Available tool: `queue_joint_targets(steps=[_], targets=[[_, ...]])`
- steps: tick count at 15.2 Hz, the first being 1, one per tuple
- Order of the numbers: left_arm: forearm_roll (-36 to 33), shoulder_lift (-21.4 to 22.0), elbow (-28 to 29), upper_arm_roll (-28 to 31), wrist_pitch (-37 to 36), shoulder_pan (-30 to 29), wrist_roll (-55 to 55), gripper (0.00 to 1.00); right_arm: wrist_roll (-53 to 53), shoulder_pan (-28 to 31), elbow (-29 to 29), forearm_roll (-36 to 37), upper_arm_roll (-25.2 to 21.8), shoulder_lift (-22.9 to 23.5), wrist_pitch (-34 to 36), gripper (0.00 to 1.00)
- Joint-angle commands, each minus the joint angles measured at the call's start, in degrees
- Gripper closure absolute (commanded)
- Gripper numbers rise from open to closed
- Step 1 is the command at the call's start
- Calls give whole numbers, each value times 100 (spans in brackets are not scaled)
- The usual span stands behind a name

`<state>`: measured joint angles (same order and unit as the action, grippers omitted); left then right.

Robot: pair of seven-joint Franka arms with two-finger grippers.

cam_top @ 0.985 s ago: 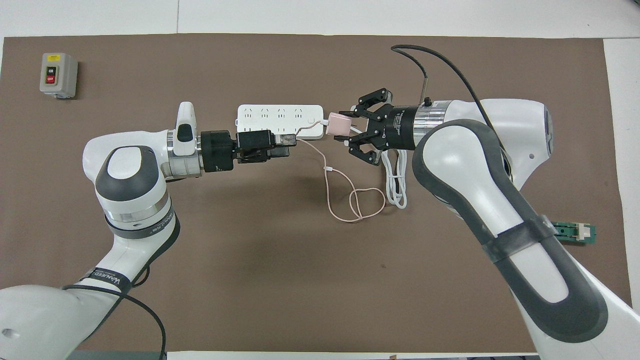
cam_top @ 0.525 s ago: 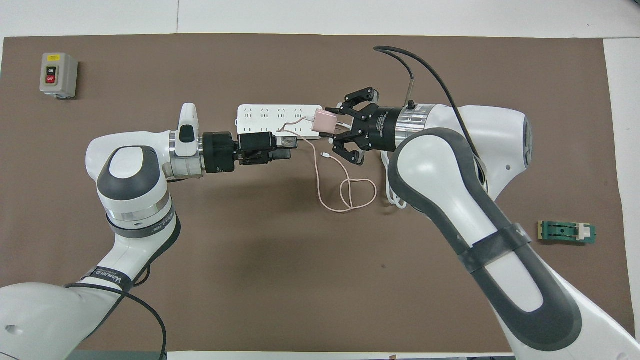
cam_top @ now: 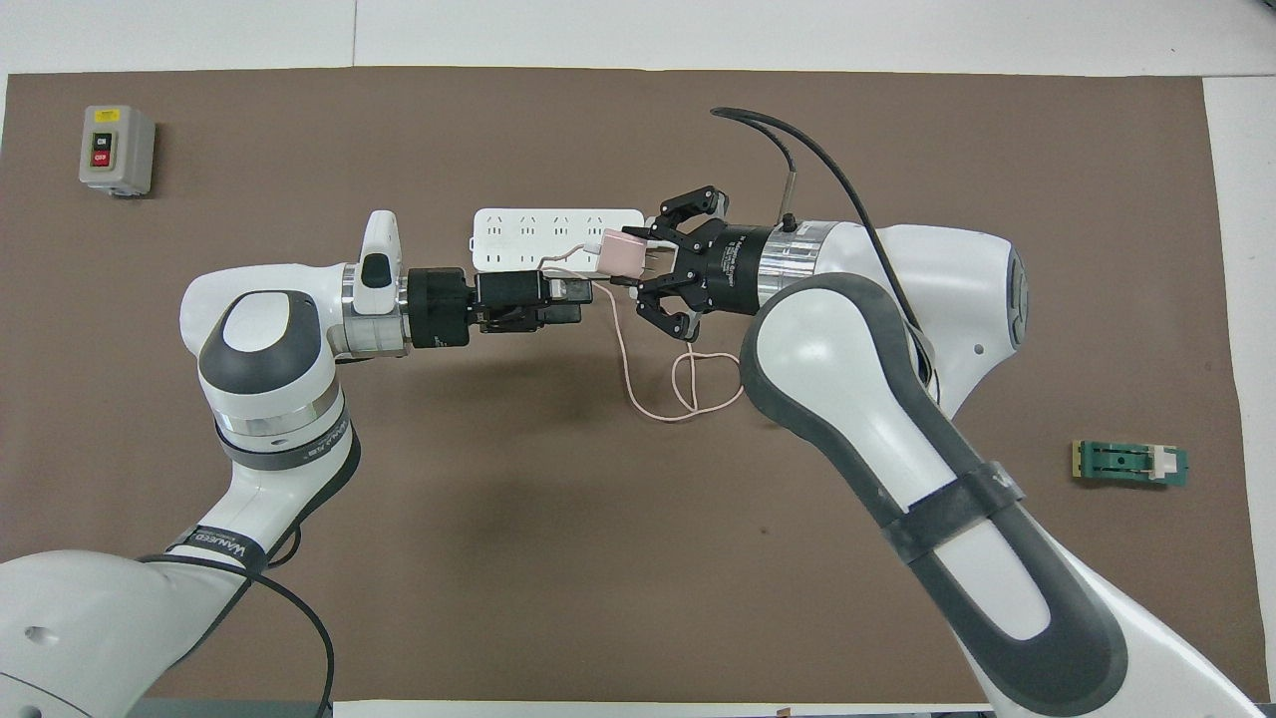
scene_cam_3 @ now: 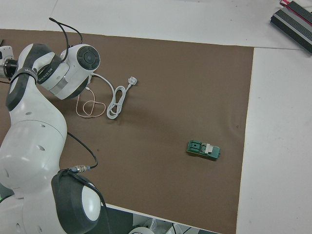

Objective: Plug charger into power strip

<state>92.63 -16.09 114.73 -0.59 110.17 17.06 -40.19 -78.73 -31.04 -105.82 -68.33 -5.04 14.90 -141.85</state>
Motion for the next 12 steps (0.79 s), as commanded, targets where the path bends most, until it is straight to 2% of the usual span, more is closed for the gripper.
queue_joint_targets(steps=[1, 7, 12], targets=[[18, -157, -109, 6, -162, -36, -218, 0, -230, -174, -44, -119, 3, -5, -202, 100], [18, -184, -82, 6, -285, -168, -279, 0, -178, -359, -387, -119, 3, -119, -193, 100], [18, -184, -47, 15, -487, -309, -358, 0, -178, -394, -440, -111, 3, -128, -211, 100]])
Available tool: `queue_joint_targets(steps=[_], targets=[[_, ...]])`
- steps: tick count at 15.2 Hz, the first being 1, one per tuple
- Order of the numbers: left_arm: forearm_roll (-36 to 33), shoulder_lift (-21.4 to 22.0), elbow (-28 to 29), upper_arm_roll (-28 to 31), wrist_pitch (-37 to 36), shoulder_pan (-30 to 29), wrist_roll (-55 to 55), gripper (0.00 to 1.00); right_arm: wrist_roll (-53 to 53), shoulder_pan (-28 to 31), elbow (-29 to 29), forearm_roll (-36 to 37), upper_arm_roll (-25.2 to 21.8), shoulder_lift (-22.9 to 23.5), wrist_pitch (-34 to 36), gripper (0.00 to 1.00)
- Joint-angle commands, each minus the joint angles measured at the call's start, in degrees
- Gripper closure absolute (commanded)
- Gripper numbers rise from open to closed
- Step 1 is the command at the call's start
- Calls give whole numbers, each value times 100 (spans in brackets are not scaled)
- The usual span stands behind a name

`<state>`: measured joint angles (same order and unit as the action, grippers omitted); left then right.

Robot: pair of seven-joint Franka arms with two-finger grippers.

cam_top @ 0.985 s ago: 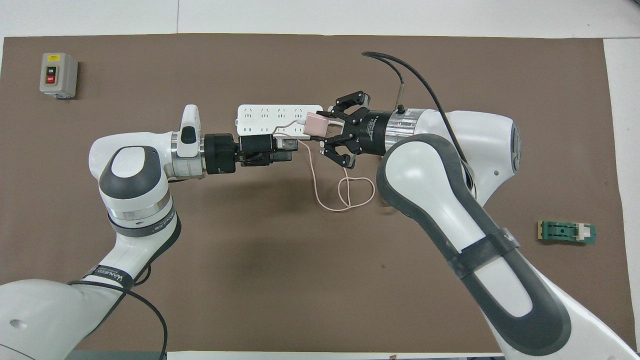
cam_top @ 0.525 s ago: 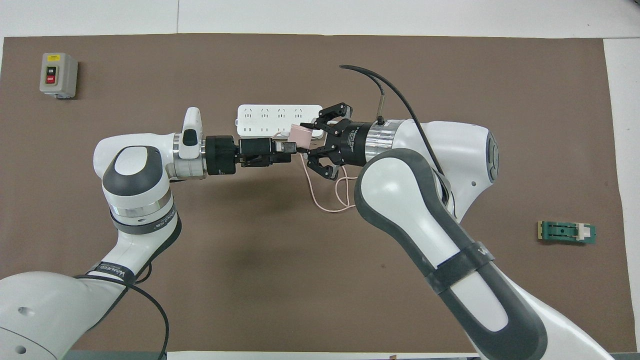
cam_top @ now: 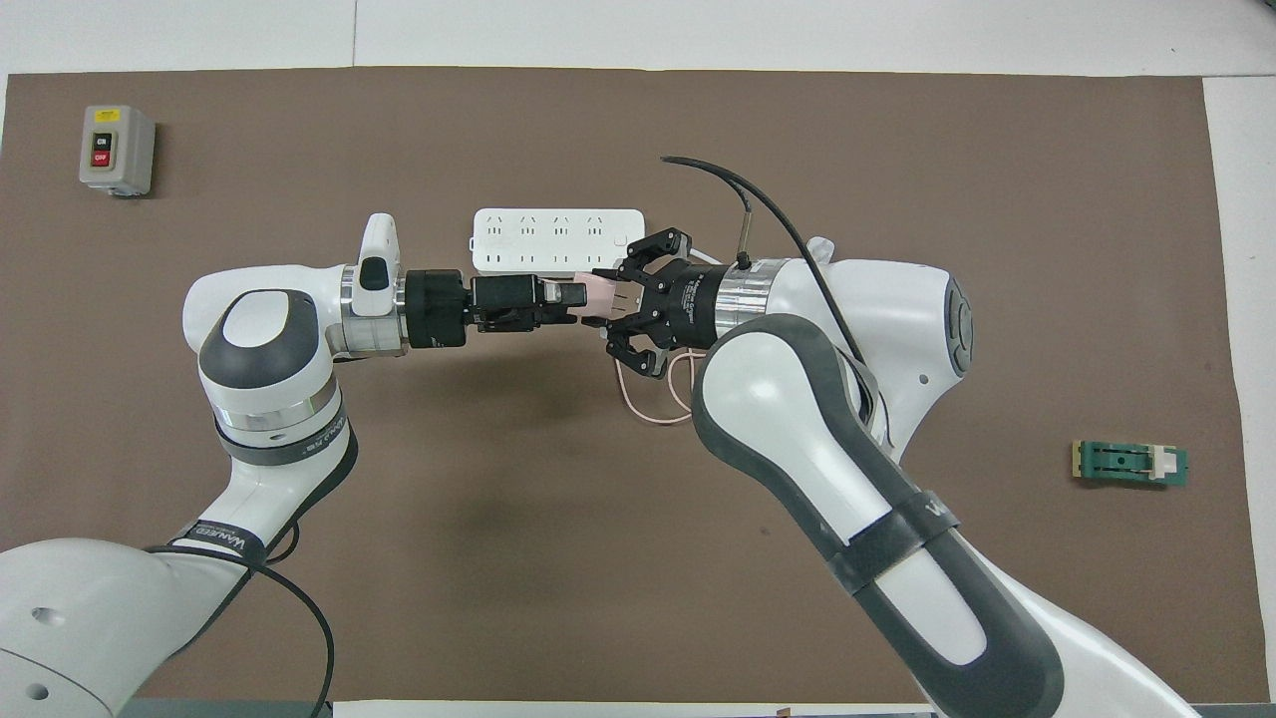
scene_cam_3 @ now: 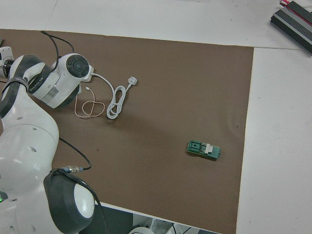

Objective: Plug charger into power strip

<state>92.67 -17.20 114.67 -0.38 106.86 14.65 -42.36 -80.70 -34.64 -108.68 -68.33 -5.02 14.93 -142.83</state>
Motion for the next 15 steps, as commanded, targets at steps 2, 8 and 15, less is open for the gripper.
queue_joint_targets(steps=[2, 8, 15], targets=[[5, -64, -41, -6, -156, -76, -159, 0, 19, -51, -153, -110, 1, -130, -114, 100], [5, -73, -50, 3, -139, -41, -168, 0, 19, -51, -153, -110, 1, -122, -210, 100], [-248, -117, -164, 3, -156, -15, -220, 0, 19, -51, -153, -110, 1, -122, -289, 100]])
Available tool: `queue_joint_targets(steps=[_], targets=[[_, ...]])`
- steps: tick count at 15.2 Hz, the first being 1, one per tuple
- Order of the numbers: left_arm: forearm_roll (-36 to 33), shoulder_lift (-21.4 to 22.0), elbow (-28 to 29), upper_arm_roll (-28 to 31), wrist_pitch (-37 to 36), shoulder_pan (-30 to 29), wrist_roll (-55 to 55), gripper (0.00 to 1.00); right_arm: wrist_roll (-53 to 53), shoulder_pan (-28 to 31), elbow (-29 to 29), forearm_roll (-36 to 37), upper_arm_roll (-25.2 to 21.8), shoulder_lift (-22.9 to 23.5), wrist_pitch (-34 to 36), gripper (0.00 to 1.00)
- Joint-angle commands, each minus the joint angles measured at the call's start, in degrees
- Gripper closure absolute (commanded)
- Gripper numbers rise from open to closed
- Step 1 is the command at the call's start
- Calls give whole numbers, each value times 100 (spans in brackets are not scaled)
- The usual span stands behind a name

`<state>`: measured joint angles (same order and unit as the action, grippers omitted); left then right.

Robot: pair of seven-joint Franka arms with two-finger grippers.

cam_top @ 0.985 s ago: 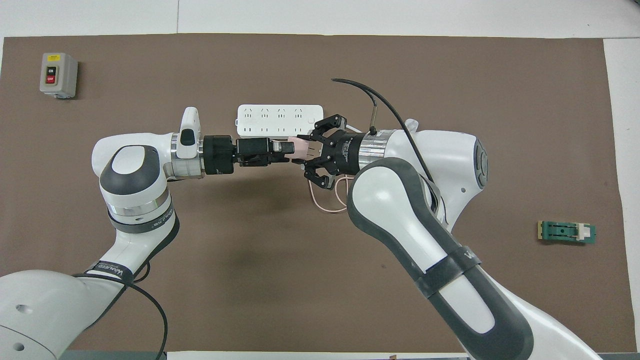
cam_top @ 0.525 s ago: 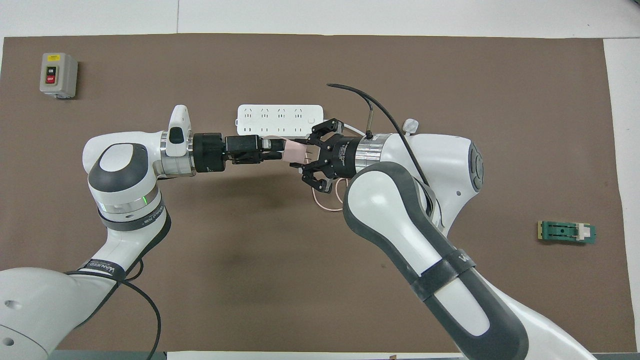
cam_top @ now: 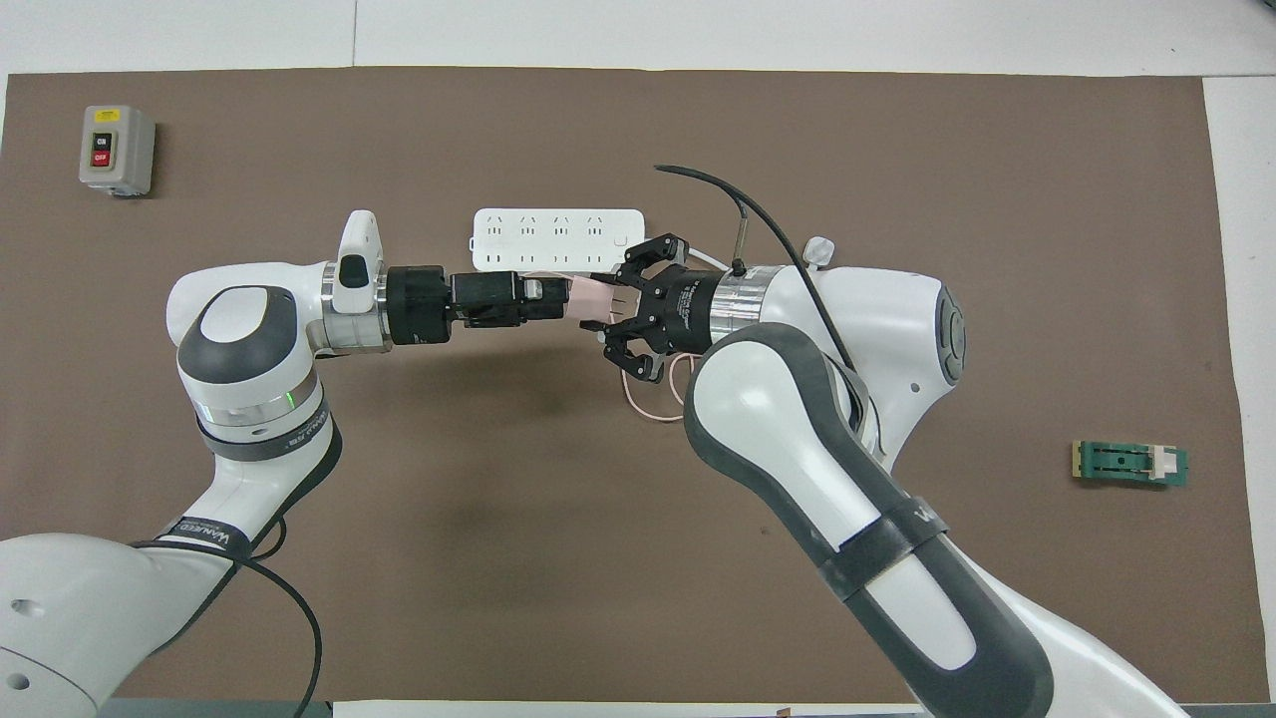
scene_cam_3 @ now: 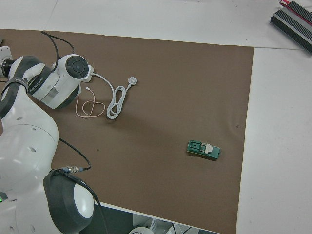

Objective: Plug charger into power strip

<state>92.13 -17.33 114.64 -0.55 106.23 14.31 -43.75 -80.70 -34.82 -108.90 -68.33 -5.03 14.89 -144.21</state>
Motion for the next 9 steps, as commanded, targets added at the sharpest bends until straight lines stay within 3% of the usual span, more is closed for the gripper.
queue_joint_targets(steps=[1, 9], targets=[[-326, -112, -248, 20, -102, 2, -63, 0, 19, -34, -131, -110, 2, -118, -151, 100], [-398, -446, -697, 11, -234, -16, -2, 0, 19, -86, -166, -110, 2, -118, -186, 99]])
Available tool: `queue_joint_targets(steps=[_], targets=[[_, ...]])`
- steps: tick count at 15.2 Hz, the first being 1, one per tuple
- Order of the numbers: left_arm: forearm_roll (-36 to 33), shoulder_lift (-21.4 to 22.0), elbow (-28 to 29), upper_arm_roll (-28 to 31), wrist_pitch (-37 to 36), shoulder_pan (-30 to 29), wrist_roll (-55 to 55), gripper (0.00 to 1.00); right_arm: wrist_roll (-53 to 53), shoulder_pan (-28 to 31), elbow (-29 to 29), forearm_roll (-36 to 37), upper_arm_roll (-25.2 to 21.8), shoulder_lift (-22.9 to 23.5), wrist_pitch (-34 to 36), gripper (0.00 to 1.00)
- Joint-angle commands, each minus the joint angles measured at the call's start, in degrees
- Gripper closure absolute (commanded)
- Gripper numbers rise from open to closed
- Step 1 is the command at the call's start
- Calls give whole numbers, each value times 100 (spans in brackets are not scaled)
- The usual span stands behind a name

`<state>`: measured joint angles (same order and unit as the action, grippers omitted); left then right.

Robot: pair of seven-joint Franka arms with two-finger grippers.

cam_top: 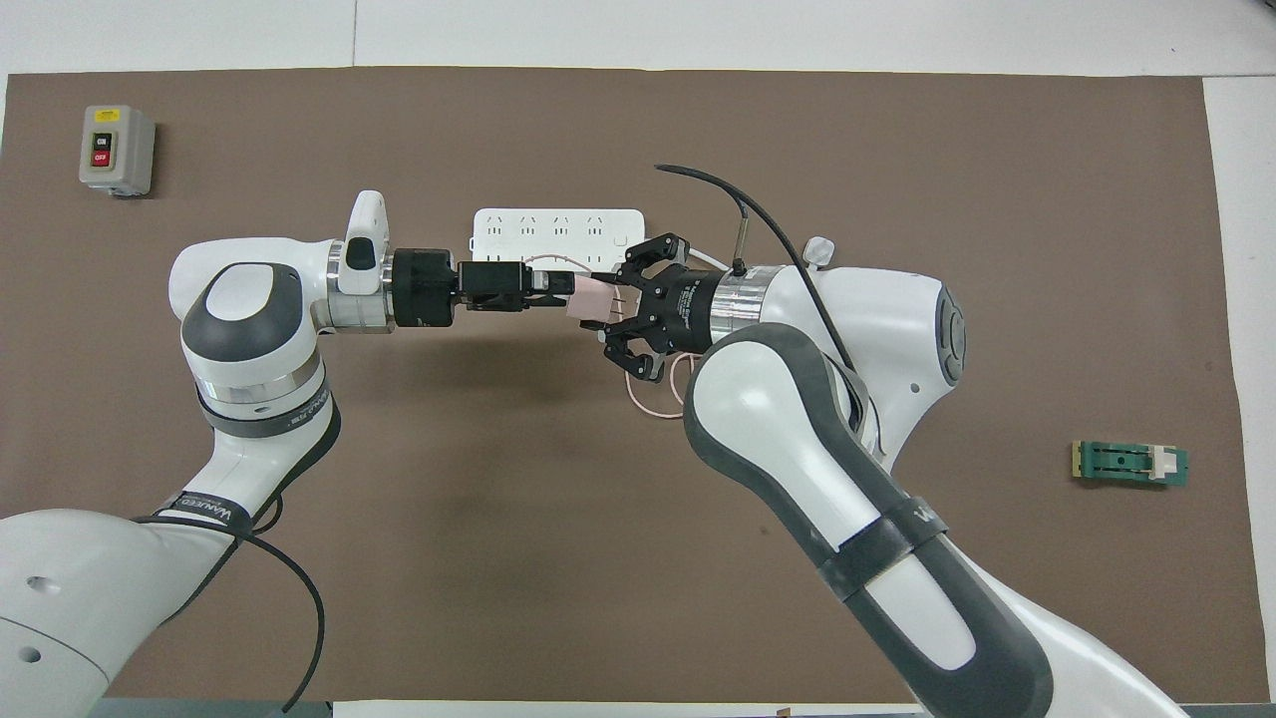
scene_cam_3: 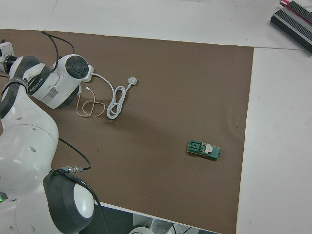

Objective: Plug charger into power strip

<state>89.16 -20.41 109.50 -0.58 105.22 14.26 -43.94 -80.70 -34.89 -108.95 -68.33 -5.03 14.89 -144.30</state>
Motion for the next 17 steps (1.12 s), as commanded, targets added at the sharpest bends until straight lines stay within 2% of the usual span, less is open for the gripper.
queue_joint_targets(steps=[1, 17], targets=[[-100, -138, -183, 14, -134, -10, 17, 0, 19, -88, -187, -110, 2, -118, -247, 99], [-434, -147, -192, 22, -301, -46, -10, 0, 10, -79, -179, -110, 2, -118, -248, 99]])
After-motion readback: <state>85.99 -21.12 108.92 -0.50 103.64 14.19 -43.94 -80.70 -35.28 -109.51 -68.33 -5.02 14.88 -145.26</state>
